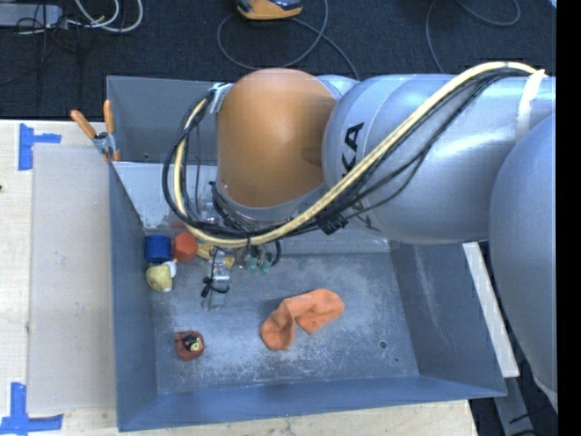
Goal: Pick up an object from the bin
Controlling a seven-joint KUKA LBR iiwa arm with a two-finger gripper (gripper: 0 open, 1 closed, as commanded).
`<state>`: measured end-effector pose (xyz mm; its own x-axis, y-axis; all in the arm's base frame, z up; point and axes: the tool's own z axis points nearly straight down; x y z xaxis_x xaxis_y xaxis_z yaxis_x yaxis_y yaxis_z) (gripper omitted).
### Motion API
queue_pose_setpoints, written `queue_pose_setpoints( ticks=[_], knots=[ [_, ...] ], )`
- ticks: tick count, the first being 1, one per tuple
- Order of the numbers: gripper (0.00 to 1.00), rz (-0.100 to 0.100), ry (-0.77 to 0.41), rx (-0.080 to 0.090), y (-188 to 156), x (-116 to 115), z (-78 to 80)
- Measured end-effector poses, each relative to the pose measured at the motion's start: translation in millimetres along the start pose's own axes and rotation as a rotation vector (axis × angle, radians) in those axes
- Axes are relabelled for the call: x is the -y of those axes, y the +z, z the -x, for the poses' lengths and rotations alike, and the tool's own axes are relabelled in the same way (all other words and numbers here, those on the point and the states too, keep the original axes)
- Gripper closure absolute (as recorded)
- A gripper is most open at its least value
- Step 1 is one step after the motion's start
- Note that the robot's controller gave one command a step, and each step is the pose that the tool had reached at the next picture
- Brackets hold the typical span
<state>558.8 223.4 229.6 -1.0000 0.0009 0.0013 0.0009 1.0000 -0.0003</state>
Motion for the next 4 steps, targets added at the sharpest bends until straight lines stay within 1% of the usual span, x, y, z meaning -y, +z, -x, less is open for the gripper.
queue_pose_setpoints(
  ticks=[1, 2, 3, 4],
  knots=[
    [0.0, 0.0, -0.15, 0.0, 45, -4, -8.9],
    [0.0, 0.0, -0.543, -0.002, 65, -18, -28.6],
    [0.0, 0.0, -0.596, -0.005, 111, -4, -18.5],
    [0.0, 0.0, -0.921, -0.003, 141, -13, -21.4]
  ],
)
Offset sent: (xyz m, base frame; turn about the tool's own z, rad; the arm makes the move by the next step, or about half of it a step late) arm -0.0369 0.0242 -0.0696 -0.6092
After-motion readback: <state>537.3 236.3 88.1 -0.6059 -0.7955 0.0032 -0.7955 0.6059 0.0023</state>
